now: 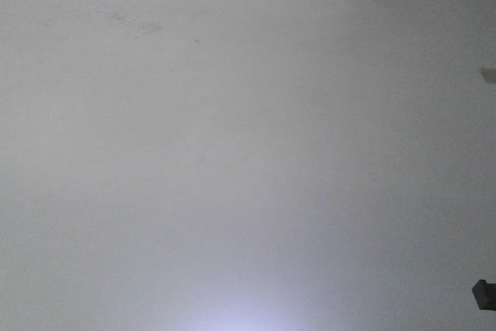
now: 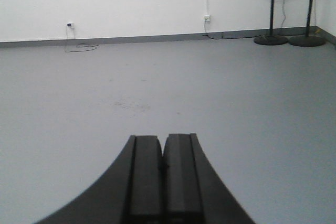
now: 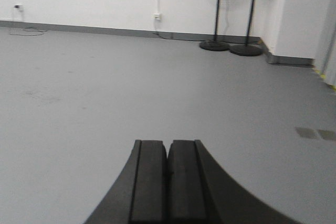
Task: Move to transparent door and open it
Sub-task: 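Drive the base across the grey floor toward the glass door, then drive forward onto the wooden platform up to the door handle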
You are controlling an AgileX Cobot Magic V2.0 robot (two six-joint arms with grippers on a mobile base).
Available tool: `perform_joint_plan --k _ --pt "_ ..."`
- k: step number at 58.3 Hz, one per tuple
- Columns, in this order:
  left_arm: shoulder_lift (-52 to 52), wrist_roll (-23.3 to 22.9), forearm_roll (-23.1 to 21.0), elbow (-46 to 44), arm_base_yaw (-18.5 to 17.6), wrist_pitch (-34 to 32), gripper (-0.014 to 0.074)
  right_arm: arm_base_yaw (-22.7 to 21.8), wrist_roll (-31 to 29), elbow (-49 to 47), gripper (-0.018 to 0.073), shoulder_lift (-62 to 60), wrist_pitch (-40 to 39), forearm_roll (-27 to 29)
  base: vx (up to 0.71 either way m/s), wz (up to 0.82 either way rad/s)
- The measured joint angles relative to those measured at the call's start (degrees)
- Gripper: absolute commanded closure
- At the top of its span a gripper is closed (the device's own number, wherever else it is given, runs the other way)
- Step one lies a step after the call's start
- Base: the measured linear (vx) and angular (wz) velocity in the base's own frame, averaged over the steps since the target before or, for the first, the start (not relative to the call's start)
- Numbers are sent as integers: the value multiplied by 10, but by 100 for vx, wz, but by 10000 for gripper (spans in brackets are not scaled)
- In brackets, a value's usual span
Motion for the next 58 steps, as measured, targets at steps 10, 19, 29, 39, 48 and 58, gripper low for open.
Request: perform_joint_plan --k 10,19,29,39,48,58 --pt "0 0 0 0 0 0 602 0 0 0 567 0 0 0 64 42" --pt "0 0 0 0 0 0 602 0 0 0 567 0 0 0 65 47" --pt "0 0 0 0 0 0 602 0 0 0 567 0 0 0 67 54" --pt "0 0 0 0 0 0 602 0 0 0 567 0 1 0 68 67" --pt "0 0 0 0 0 0 602 0 0 0 567 0 1 0 70 78" --pt "0 0 0 0 0 0 602 0 0 0 567 0 1 0 70 74"
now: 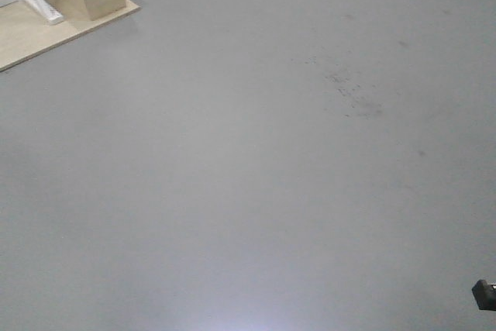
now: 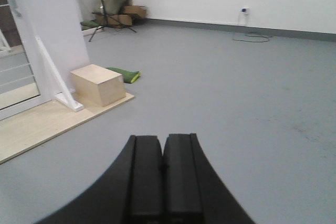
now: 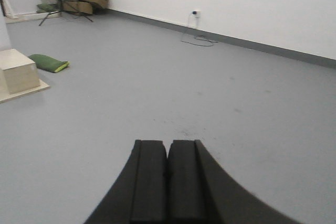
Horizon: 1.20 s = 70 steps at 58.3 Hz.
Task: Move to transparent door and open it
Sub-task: 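Drive forward onto the wooden platform up to the door handle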
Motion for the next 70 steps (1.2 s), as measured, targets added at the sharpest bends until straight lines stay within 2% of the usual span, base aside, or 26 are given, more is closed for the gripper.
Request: perform_joint_plan --k 33,70 --pt "0 0 0 0 0 0 602 0 0 0 567 0 0 0 69 58" --pt "0 0 0 0 0 0 602 0 0 0 567 0 0 0 68 44"
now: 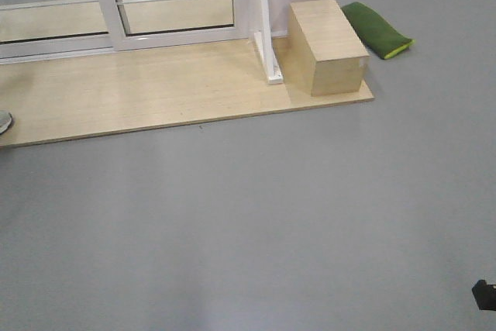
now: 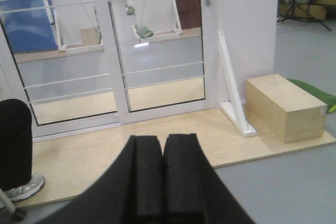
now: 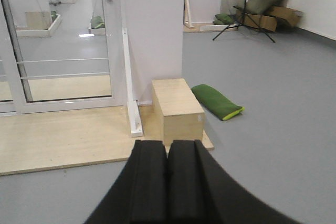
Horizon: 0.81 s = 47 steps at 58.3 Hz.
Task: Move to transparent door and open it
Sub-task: 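Drive forward onto the wooden platform up to the door handle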
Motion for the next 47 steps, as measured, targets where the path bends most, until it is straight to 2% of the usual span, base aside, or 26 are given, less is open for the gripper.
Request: perform_joint_plan --k 17,47 --pt "0 0 0 0 0 0 602 0 0 0 567 0 0 0 69 26" --pt "0 0 0 0 0 0 602 0 0 0 567 0 0 0 66 9"
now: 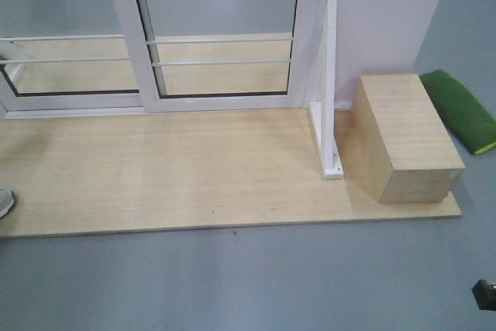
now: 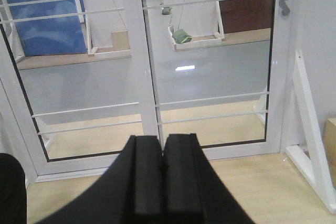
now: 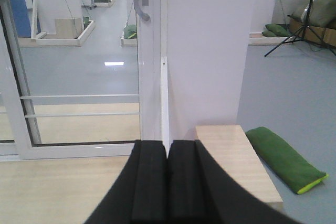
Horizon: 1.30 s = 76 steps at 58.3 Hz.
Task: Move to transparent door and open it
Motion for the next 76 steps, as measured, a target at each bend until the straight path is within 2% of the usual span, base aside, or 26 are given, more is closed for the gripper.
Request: perform_joint_plan --k 37,76 --pt "0 0 0 0 0 0 602 0 0 0 567 0 0 0 55 6" --pt "0 0 0 0 0 0 602 0 0 0 567 0 0 0 34 -1"
